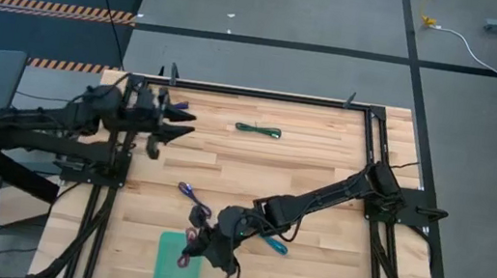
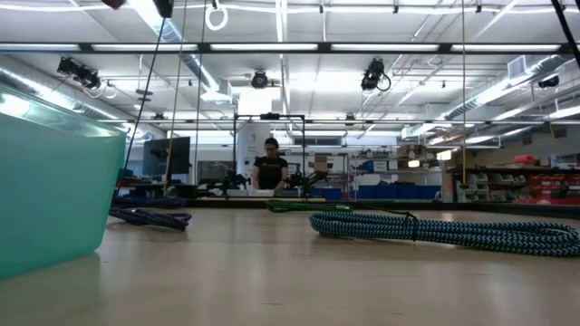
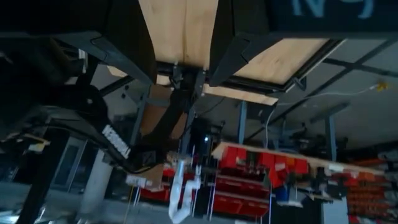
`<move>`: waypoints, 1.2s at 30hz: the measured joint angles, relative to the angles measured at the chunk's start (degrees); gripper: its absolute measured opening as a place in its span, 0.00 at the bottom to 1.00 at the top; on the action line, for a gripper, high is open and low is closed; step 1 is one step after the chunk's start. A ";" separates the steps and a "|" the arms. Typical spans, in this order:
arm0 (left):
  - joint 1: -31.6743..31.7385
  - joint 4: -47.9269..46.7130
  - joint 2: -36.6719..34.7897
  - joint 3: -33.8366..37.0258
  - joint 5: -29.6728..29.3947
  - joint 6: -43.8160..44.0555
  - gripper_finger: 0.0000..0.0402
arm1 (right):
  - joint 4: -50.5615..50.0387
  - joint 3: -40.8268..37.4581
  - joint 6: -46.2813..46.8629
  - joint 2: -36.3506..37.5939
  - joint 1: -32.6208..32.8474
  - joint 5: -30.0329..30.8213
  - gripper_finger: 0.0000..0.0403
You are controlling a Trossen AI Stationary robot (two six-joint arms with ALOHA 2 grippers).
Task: Pick and place USB-C Cables
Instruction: Put the pink charger cable into the green bin
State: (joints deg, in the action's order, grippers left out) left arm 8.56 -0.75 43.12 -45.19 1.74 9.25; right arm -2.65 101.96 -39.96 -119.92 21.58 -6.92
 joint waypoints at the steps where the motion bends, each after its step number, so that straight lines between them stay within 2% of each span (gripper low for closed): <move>1: 0.02 -0.12 1.59 -1.27 -0.08 -0.34 0.39 | 0.55 -0.01 -0.34 -0.02 0.19 0.05 0.04; 6: 0.02 -0.06 6.04 -5.09 -0.25 -0.97 0.39 | 1.39 1.59 -0.74 -0.02 0.95 1.62 0.04; 11: 0.02 -0.39 6.40 -5.61 -2.24 -0.95 0.39 | 1.50 2.83 3.35 -0.44 1.07 1.47 0.04; 14: 0.02 -0.44 6.27 -5.61 -2.36 -0.91 0.39 | 1.06 3.62 4.44 -3.23 0.99 1.34 0.04; 19: -0.01 -1.84 6.38 -5.61 -2.37 0.45 0.39 | 0.32 10.05 5.51 -11.52 1.21 0.97 0.04; 28: -0.46 -5.66 6.27 -5.61 -1.88 0.62 0.39 | -13.78 29.17 3.29 -25.84 2.10 -0.21 0.04; 32: -0.48 -6.60 6.27 -5.61 -1.92 0.59 0.39 | -18.11 31.00 2.19 -27.63 2.19 1.57 0.04; 36: -0.48 -6.87 6.25 -5.61 -1.90 0.58 0.39 | -22.76 31.12 -2.98 -26.86 2.28 6.70 0.04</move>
State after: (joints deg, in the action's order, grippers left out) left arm 8.08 -7.62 49.36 -50.81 -0.16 9.82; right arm -25.41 133.08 -42.93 -146.78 23.86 -0.22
